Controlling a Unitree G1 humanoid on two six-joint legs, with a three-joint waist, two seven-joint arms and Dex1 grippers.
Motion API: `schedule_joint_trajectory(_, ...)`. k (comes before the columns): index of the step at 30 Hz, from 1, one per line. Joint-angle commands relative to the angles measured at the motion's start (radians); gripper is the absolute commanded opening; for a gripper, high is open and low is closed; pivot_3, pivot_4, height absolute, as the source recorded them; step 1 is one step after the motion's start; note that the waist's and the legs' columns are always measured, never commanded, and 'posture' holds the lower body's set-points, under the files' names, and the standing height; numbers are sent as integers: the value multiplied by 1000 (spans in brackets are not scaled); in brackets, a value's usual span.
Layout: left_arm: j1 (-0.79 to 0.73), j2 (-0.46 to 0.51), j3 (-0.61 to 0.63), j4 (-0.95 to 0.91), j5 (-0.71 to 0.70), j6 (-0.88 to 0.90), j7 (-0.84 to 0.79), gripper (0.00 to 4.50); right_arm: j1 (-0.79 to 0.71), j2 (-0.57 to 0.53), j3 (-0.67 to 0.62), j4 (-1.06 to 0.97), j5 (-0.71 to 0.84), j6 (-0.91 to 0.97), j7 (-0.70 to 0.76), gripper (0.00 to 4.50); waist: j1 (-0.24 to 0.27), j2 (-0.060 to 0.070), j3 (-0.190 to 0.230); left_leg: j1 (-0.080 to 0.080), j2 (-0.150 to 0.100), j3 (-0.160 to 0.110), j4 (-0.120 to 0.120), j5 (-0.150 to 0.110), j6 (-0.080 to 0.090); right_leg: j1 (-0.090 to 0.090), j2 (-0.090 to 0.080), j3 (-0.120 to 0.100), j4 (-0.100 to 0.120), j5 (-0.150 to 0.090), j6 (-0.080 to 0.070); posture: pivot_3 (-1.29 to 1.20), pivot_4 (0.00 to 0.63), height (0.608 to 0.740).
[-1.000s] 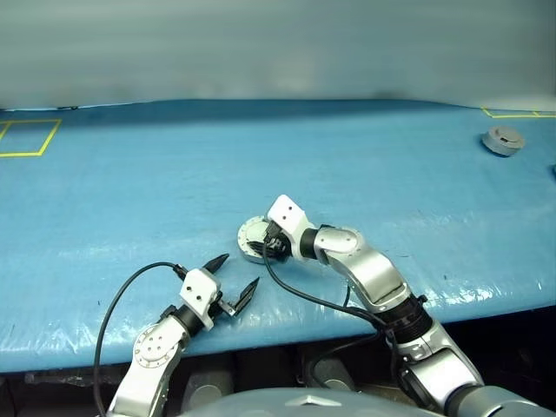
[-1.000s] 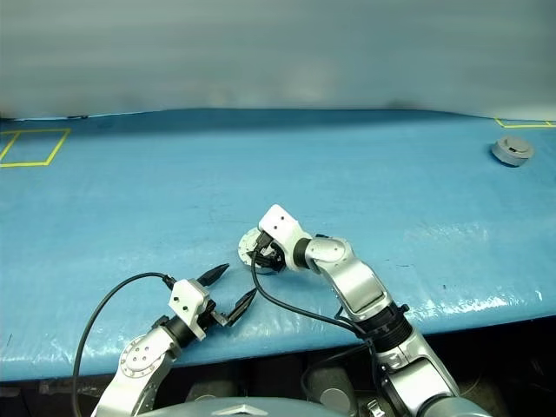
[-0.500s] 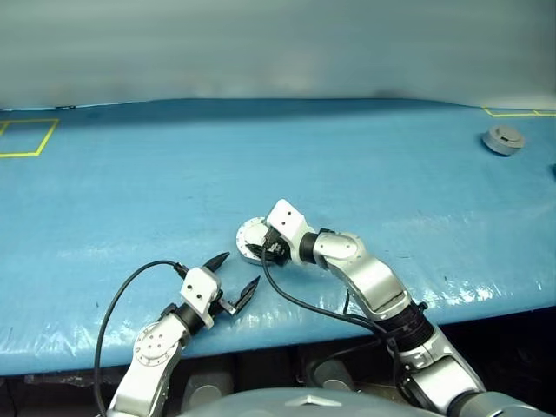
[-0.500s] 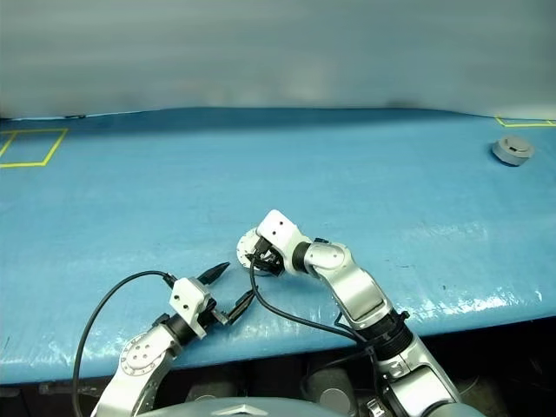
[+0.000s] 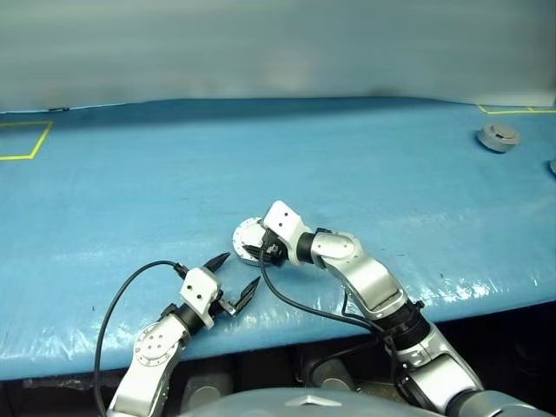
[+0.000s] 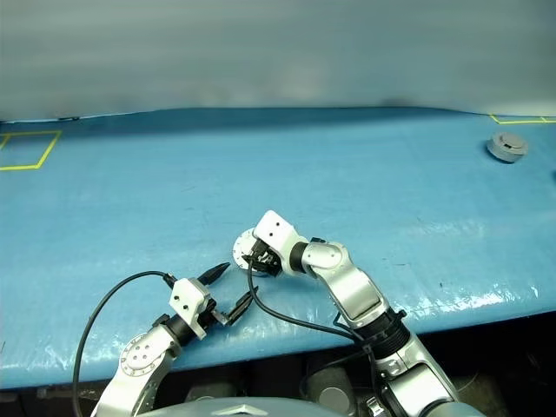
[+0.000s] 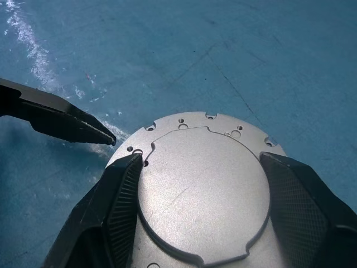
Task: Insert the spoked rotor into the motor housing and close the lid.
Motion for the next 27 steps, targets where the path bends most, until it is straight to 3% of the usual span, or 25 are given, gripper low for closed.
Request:
schedule_joint_trajectory(1, -2, -2, -1, -8, -8, -10, 0, 4500, 13, 36, 15, 32, 29, 76, 7, 3033, -4, 0, 0, 0, 0, 0, 0, 0, 0, 0, 0, 0, 0, 0, 0, 0, 150, 740)
schedule_joint_trajectory(10, -4, -2, -2, -8, -8, -9, -1, 4500, 18, 10, 86, 9, -4, -28, 62, 3033, -4, 0, 0, 0, 0, 0, -3, 0, 0, -1, 0, 0, -1, -1, -1, 0, 150, 740)
schedule_joint_trajectory(17, -8, -3, -1, -9, -8, -5, -1, 4500, 7, 24, 54, 45, -25, -5, 11, 3033, -4, 0, 0, 0, 0, 0, -3, 0, 0, -1, 0, 0, -1, -1, -1, 0, 150, 740)
schedule_joint_trajectory(27, -13, -3, -1, -4, -10, -3, -2, 4500, -47, -30, -3, -56, 47, 80, 88, 3033, 3, 0, 1, -1, 0, 0, -3, 0, 0, -1, -2, 0, -1, -1, -1, 0, 150, 740)
